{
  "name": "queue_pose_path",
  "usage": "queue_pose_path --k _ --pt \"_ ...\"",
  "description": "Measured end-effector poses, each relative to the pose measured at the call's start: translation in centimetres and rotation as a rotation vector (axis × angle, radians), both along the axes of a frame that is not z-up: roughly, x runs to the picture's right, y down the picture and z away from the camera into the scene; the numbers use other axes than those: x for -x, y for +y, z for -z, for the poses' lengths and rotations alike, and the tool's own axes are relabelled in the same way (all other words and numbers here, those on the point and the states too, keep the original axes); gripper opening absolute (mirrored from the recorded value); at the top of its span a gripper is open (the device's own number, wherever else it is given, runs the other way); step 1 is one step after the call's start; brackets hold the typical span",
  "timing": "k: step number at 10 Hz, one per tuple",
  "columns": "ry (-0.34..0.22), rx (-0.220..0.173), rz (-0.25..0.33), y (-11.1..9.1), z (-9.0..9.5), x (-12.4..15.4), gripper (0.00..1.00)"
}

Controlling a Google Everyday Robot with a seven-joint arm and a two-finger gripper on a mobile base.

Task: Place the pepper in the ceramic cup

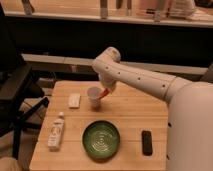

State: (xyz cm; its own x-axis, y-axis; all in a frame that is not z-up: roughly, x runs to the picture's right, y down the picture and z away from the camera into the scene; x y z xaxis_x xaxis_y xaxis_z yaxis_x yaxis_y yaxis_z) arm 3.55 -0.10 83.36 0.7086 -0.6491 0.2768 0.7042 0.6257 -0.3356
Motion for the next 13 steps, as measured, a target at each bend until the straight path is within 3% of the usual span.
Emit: queue_pose_path --k 13 --pt "-0.062 -0.024 0.088 -0.4 -0.6 3.4 0.04"
